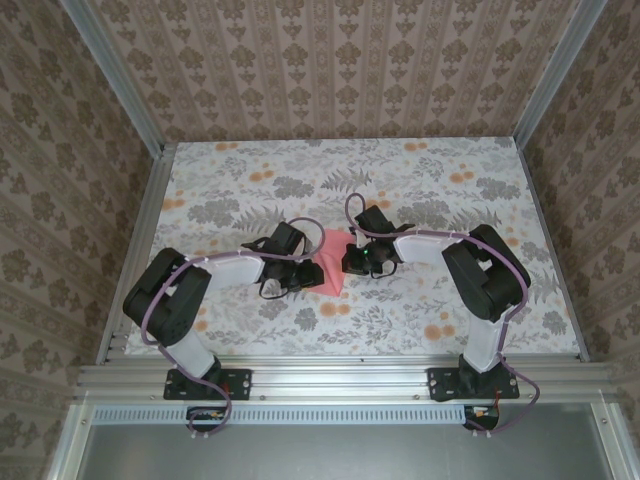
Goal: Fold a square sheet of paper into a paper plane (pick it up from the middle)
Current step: Fold the triangle a second time at the center of the table.
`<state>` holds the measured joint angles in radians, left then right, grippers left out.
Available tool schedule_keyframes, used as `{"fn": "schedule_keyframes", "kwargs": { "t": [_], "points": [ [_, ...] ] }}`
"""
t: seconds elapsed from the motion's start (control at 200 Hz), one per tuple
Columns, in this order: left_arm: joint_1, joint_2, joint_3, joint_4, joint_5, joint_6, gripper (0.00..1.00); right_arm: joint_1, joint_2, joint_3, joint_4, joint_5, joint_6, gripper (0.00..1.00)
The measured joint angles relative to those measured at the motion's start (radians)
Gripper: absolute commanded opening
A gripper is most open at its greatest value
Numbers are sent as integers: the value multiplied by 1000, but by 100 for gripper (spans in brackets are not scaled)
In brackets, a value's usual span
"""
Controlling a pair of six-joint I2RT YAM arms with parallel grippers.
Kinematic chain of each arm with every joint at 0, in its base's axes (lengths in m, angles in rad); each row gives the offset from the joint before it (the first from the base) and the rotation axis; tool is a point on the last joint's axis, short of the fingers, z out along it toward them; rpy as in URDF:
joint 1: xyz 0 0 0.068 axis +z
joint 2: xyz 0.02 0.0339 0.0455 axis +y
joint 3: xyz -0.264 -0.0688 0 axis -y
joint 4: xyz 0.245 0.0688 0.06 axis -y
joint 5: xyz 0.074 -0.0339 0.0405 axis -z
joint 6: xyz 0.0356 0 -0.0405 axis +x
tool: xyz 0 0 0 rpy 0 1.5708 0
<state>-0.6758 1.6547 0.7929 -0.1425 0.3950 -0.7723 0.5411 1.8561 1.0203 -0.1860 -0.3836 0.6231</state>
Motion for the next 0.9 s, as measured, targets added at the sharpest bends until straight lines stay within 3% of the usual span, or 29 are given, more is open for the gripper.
{"fn": "schedule_keyframes", "kwargs": {
  "t": [0.59, 0.9],
  "points": [
    [-7, -26, 69, -6, 29, 8, 33, -1, 4, 0, 0, -1, 0, 4],
    [-26, 39, 133, 52, 58, 0, 23, -1, 5, 0, 0, -1, 0, 4]
  ]
}}
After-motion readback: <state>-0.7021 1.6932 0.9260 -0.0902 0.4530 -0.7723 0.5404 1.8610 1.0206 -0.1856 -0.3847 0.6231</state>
